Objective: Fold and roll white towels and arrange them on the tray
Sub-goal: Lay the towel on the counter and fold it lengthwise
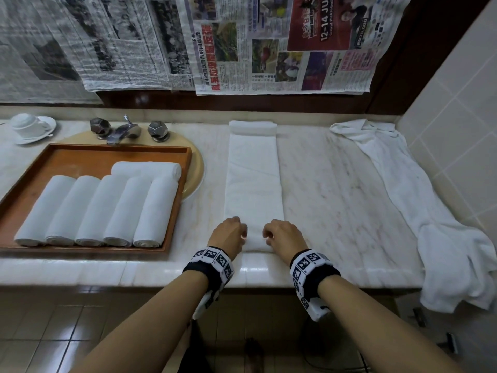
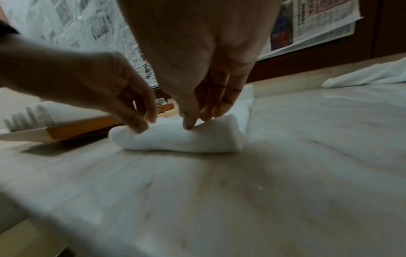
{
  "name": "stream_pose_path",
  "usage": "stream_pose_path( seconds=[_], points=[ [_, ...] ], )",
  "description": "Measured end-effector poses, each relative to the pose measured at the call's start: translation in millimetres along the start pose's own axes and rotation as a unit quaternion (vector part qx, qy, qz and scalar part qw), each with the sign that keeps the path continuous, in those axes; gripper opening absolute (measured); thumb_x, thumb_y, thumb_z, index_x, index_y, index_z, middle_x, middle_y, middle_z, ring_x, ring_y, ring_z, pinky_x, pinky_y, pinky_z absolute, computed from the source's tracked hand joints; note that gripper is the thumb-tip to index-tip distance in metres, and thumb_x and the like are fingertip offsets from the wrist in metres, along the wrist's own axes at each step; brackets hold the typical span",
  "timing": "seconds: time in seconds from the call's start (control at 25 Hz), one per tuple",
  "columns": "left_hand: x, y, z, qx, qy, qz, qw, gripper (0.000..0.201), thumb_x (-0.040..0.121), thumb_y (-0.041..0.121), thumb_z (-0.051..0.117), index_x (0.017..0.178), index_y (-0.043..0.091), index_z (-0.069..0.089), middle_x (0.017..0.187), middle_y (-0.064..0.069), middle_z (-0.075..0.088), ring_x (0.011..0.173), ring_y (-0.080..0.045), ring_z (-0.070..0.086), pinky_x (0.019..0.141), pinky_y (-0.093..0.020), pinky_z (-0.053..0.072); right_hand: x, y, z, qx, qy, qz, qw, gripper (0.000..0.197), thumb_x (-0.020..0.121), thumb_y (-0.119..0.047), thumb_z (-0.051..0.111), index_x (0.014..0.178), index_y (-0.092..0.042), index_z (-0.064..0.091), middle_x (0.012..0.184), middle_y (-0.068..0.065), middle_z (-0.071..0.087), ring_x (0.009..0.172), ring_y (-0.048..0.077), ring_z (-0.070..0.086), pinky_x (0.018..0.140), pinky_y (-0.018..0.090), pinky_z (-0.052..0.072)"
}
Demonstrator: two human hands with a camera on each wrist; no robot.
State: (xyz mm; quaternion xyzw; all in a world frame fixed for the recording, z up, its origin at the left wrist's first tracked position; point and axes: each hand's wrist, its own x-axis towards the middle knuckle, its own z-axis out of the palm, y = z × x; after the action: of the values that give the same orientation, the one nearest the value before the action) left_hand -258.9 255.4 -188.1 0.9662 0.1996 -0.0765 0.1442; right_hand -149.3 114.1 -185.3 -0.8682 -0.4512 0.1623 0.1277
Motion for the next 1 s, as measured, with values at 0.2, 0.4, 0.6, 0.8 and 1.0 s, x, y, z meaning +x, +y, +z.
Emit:
stream_pose_path(
  seconds=[0.2,0.4,0.6,0.8,1.0],
  points=[
    [-8,9,11,-0.003,0.023,0.013,1.000,0.020,0.087,0.011,0.053,0.097,0.010,0.071,0.101,-0.005,0.063,0.093,-0.025,0.060,0.078,-0.031,0.049,-7,-5,13,-0.037,0.008,-0.058,0.998,0.021,0.092,-0.020,0.055,0.102,-0.009,0.069,0.104,0.004,0.061,0.099,0.022,0.056,0.076,0.030,0.044],
    [-10,7,22,-0.002,0.029,0.027,0.999,0.023,0.088,0.020,0.063,0.109,0.010,0.062,0.112,-0.003,0.058,0.107,-0.020,0.049,0.088,-0.029,0.046,-7,-3,20,-0.034,0.010,-0.072,0.997,0.023,0.083,-0.005,0.064,0.106,-0.006,0.062,0.107,0.008,0.060,0.104,0.026,0.053,0.077,0.030,0.042],
    [-4,4,19,0.062,-0.012,0.071,0.996,0.020,0.093,0.015,0.052,0.110,0.009,0.060,0.111,-0.009,0.059,0.105,-0.026,0.051,0.089,-0.031,0.041,1,3,12,-0.040,-0.039,-0.074,0.996,0.026,0.091,-0.012,0.056,0.117,-0.010,0.063,0.113,0.007,0.061,0.108,0.024,0.052,0.089,0.034,0.045],
    [-3,-6,14,-0.025,-0.051,0.076,0.995,0.029,0.095,0.011,0.054,0.123,0.016,0.052,0.112,-0.008,0.062,0.099,-0.024,0.056,0.085,-0.031,0.044,7,7,-3,0.035,-0.090,-0.035,0.995,0.028,0.087,-0.020,0.067,0.115,-0.018,0.069,0.109,0.002,0.066,0.098,0.020,0.060,0.090,0.032,0.047],
    [5,-5,16,-0.033,-0.031,0.057,0.997,0.026,0.099,0.011,0.048,0.121,0.009,0.063,0.114,-0.010,0.057,0.103,-0.025,0.055,0.085,-0.028,0.042,-1,-6,9,-0.039,0.048,-0.074,0.995,0.009,0.080,-0.009,0.071,0.086,-0.013,0.067,0.091,0.002,0.058,0.079,0.022,0.058,0.063,0.029,0.042]
  ],
)
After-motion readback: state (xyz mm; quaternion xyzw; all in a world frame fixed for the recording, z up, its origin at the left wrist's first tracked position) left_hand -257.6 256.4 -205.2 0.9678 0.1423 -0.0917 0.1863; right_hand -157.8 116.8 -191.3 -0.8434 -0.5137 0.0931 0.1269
